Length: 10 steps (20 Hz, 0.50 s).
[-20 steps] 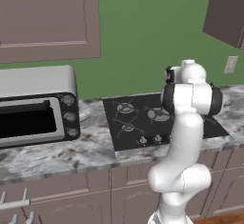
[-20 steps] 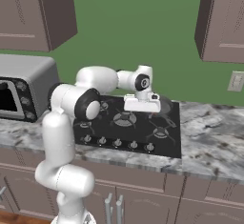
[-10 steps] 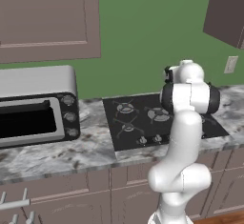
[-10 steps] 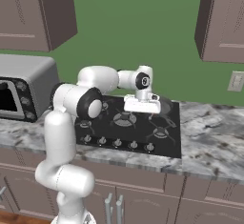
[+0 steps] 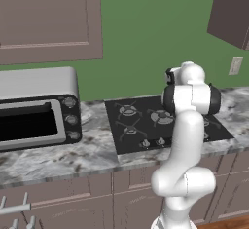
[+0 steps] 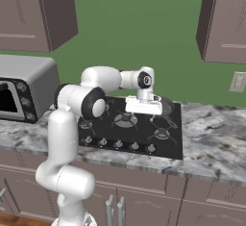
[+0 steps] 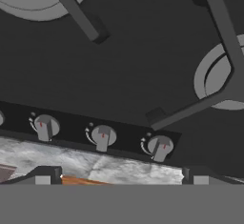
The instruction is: Put the carrot and eggplant in the pan. Then turn on the rear right burner and set the heat to medium.
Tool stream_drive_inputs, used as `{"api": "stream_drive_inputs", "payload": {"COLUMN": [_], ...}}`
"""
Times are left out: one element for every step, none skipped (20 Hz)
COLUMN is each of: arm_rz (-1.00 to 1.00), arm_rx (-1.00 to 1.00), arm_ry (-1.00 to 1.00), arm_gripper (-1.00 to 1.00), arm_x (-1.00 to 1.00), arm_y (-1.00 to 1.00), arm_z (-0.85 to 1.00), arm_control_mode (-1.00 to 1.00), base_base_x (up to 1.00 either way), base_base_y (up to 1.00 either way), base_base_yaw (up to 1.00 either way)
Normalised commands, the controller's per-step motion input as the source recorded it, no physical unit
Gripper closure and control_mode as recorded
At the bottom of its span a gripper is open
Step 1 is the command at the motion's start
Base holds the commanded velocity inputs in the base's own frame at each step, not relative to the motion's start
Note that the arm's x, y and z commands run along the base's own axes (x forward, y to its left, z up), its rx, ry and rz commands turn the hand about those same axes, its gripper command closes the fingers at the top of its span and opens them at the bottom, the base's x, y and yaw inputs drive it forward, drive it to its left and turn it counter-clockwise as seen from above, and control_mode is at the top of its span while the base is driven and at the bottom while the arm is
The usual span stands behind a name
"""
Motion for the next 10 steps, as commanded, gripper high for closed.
{"api": "stream_drive_inputs", "payload": {"arm_rz": [0.0,0.0,0.0,0.0,0.0,0.0,0.0,0.0,0.0,0.0], "arm_rx": [0.0,0.0,0.0,0.0,0.0,0.0,0.0,0.0,0.0,0.0], "arm_ry": [0.13,0.15,0.15,0.13,0.11,0.1,0.09,0.09,0.09,0.09], "arm_gripper": [-1.0,-1.0,-1.0,-1.0,-1.0,-1.0,-1.0,-1.0,-1.0,-1.0], "arm_x": [0.0,0.0,0.0,-0.06,-0.08,-0.05,-0.02,-0.04,-0.01,0.0], "arm_y": [-0.05,-0.11,-0.06,-0.01,0.0,0.0,0.0,0.0,0.0,0.0], "arm_z": [0.0,0.0,0.0,0.0,0.0,0.0,0.0,0.0,0.0,0.0], "arm_control_mode": [-1.0,-1.0,-1.0,-1.0,-1.0,-1.0,-1.0,-1.0,-1.0,-1.0], "base_base_x": [0.0,0.0,0.0,0.0,0.0,0.0,0.0,0.0,0.0,0.0], "base_base_y": [0.0,0.0,0.0,0.0,0.0,0.0,0.0,0.0,0.0,0.0], "base_base_yaw": [0.0,0.0,0.0,0.0,0.0,0.0,0.0,0.0,0.0,0.0]}}
